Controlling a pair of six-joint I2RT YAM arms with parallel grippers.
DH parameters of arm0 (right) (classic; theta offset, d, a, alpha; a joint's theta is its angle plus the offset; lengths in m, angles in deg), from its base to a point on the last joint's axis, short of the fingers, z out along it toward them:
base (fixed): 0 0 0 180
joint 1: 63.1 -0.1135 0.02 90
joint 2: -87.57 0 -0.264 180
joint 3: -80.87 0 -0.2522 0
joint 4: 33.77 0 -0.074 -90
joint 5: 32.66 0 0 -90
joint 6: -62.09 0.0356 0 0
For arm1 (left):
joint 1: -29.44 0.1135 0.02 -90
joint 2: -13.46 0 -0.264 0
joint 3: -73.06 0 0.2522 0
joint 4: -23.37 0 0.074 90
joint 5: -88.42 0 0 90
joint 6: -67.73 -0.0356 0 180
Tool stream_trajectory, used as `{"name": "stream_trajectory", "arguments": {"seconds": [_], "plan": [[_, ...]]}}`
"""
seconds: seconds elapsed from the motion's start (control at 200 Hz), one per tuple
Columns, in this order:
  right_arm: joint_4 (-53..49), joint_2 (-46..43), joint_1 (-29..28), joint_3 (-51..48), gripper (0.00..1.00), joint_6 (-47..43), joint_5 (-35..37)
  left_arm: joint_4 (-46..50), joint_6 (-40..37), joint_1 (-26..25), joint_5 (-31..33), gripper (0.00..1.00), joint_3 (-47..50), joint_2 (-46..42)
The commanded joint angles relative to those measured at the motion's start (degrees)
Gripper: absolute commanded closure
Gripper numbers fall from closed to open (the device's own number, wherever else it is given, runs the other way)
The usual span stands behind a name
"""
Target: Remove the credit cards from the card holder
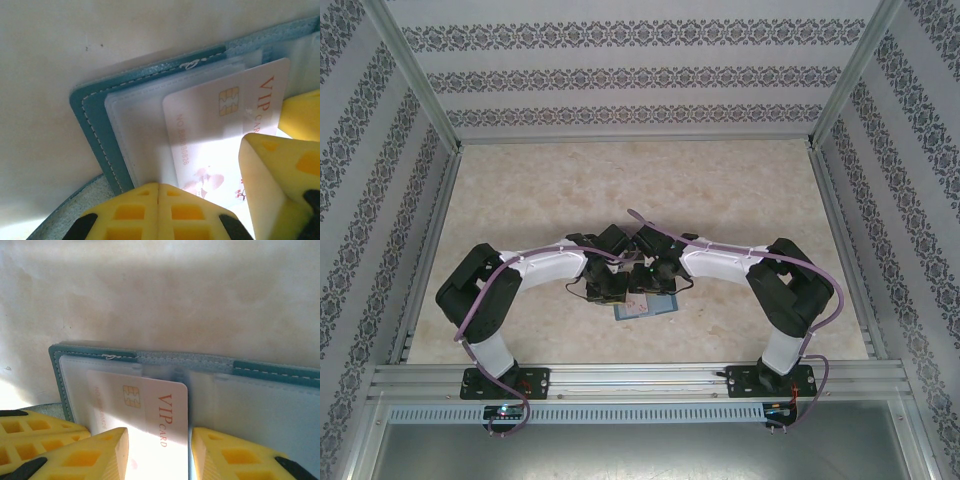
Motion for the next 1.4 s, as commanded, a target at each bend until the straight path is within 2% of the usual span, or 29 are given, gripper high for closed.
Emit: {"name": "stream_trajectory", "arguments": {"seconds": [0.0,0.135,0.48,0.799,0.949,1.394], "plan": [[-1.5,0.2,-0.1,-1.2,0.61,-0.2,-0.4,0.6,-1.7,0.1,1.4,1.00,-0.4,2.4],[4.1,-0.3,0.4,-3.4,0.64,1.5,-4.8,0.5,-1.7,0.1,1.4,1.00,-0.5,2.6],[14.0,-6.1,2.7,-10.6,0.69,5.0,-9.7,0.5,-1.6,0.1,1.2,1.00,-0.1,3.2],[29.0,-9.2,5.8,-17.8,0.77,9.0,-18.1,0.4,-1.6,0.1,1.0,1.00,0.1,3.2],[29.6,-8.9,6.3,-18.5,0.83,9.0,-18.1,0.6,-1.5,0.1,1.2,1.00,-0.1,3.1],[26.5,-10.1,7.9,-20.1,0.89,7.1,-15.8,1.2,-1.6,0.1,1.5,1.00,-0.1,2.6]]}}
